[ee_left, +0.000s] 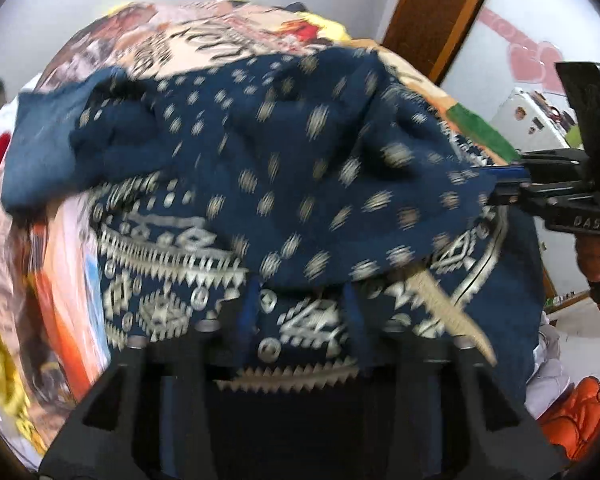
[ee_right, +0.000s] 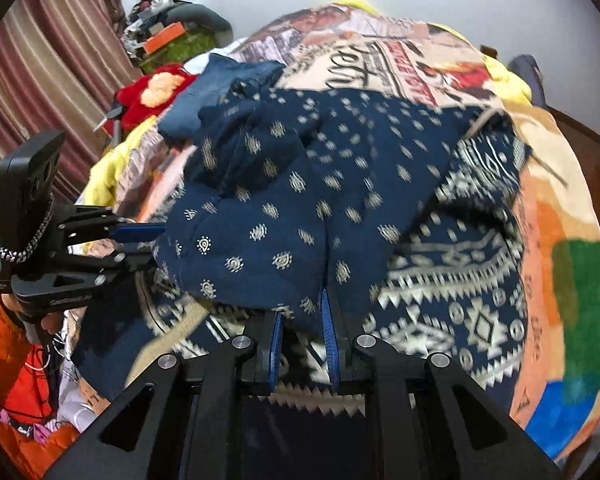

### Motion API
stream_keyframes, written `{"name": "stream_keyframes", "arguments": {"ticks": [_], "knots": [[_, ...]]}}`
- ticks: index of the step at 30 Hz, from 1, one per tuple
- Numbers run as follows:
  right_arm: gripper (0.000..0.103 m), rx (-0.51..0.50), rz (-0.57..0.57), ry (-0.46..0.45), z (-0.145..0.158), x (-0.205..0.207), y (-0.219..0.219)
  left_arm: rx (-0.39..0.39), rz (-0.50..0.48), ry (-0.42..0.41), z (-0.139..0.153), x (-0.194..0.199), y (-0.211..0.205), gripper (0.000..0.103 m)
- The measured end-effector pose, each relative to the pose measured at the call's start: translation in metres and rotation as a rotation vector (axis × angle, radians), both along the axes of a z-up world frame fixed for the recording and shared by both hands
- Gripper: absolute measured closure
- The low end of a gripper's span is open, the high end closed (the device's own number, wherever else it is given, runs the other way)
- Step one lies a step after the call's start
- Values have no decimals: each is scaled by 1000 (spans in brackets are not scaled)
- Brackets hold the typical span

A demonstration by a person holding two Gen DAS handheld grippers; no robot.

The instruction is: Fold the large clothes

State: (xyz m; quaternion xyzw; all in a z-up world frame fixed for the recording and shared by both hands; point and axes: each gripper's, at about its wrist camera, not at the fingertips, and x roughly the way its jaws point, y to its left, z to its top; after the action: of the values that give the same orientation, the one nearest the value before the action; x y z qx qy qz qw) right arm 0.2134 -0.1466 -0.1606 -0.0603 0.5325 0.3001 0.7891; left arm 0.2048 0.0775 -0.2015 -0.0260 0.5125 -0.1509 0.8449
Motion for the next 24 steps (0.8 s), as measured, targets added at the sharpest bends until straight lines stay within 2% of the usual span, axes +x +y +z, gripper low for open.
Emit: {"name": "stream_keyframes", "arguments": {"ticks": [4, 7, 9, 13, 16, 20, 24], "knots": [[88, 6, -20, 27, -3, -5, -17, 47, 49, 16, -6, -5, 13, 57], [88, 5, -45, 34, 0, -4, -29, 64, 88, -12, 5, -3, 27, 57], [88, 0, -69, 12, 7, 1, -39, 81, 115, -46, 16, 3, 36, 56], [88, 3, -114, -52, 26, 20, -50, 91, 165, -121, 36, 26, 52, 45], [88, -24, -136, -108, 35, 44, -48, 104, 199, -157, 44, 55, 62, 42], [88, -52, -159, -124, 30, 86, -40, 74, 236, -137, 36, 100, 75, 41], [88, -113, -189, -98, 2, 133, -30, 75, 264, -66, 4, 142, 79, 41]]}}
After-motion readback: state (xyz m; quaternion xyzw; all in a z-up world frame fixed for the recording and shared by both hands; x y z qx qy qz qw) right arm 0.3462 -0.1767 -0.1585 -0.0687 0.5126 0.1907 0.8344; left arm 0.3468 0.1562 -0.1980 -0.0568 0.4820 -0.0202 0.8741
